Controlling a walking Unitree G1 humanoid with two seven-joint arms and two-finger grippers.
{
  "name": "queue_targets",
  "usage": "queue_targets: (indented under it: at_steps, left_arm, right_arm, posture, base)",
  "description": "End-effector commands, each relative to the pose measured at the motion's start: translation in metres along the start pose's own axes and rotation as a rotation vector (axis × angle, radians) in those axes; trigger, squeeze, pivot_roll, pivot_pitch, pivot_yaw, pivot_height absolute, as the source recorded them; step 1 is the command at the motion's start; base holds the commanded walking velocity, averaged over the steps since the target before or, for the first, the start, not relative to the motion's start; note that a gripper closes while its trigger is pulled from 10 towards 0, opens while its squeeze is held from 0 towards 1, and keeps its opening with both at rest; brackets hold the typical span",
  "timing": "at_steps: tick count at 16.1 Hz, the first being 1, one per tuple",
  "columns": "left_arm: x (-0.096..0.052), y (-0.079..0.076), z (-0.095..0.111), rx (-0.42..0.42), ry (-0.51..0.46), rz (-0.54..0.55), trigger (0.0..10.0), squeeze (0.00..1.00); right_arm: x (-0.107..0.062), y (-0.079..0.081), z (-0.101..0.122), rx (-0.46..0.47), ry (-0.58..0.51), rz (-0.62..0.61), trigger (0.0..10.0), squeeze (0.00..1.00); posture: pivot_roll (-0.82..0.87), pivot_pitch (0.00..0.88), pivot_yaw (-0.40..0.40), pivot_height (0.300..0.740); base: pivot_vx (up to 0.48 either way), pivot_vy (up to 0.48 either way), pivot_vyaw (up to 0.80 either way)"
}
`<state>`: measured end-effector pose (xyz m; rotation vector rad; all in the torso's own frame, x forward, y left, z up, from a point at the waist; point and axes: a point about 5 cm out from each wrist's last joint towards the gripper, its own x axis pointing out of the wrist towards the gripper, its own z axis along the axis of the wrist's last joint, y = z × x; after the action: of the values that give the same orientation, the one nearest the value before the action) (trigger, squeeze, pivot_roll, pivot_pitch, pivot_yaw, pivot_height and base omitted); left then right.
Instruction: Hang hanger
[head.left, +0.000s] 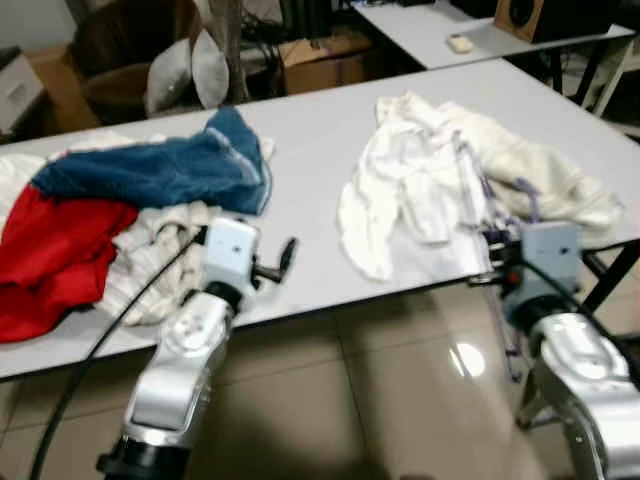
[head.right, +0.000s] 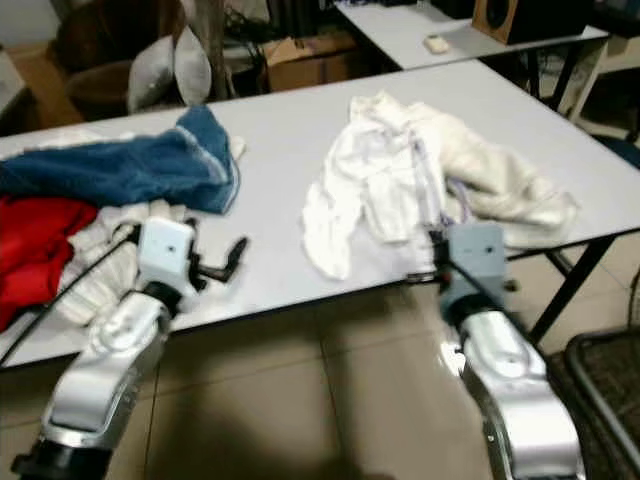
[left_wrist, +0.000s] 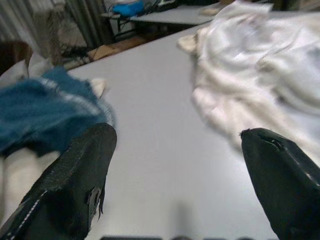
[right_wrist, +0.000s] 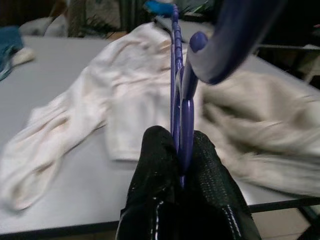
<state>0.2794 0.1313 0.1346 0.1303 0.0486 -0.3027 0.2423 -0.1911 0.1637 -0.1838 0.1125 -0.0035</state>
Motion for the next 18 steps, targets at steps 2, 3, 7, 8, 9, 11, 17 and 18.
queue_targets:
  at_steps: [2,3,7,8,9,11,17,18]
  left_arm:
    - [-0.003,0.010,0.000,0.017,0.003,0.029,10.0,0.65]
    - [-0.003,0.010,0.000,0.012,0.005,0.028,10.0,0.65]
    - [-0.001,0.016,0.000,-0.055,0.014,0.055,10.0,0.58]
    - [-0.003,0.017,0.001,-0.051,0.014,0.060,10.0,0.57]
    - [-0.005,0.018,0.000,-0.048,0.016,0.065,10.0,0.56]
    - [-0.006,0.019,0.000,-0.044,0.019,0.071,10.0,0.56]
    - [-0.007,0.015,0.000,-0.075,0.037,0.022,10.0,0.62]
    - [-0.007,0.015,0.000,-0.073,0.037,0.019,10.0,0.68]
  right_arm:
    - [0.001,0.009,0.004,-0.007,-0.017,0.065,10.0,0.00]
    - [0.001,0.011,0.005,-0.010,-0.019,0.081,10.0,0.00]
    - [0.002,0.019,0.004,0.005,-0.012,0.163,10.0,0.00]
    - [0.002,0.018,0.002,0.013,-0.003,0.162,10.0,0.00]
    - [0.002,0.018,0.000,0.030,0.006,0.160,10.0,0.00]
    - [0.004,0.019,0.000,0.036,0.009,0.160,10.0,0.00]
    - [0.001,0.015,-0.005,0.047,0.027,0.123,10.0,0.00]
    - [0.000,0.015,-0.005,0.046,0.027,0.120,10.0,0.00]
  posture:
    - [-0.26,0.014,0.096,0.740]
    - [-0.26,0.015,0.096,0.740]
    - [-0.24,0.022,0.070,0.740]
    - [-0.24,0.021,0.065,0.740]
    - [-0.24,0.021,0.060,0.740]
    - [-0.23,0.021,0.057,0.740]
    - [-0.24,0.011,0.064,0.740]
    - [-0.24,0.011,0.064,0.740]
  base:
    - [0.000,-0.272,0.00]
    - [0.000,-0.240,0.00]
    - [0.000,0.360,-0.40]
    - [0.000,0.480,-0.80]
    - [0.000,0.480,-0.80]
    - [0.000,0.480,-0.40]
    - [0.000,0.000,0.00]
    - [0.000,0.000,0.00]
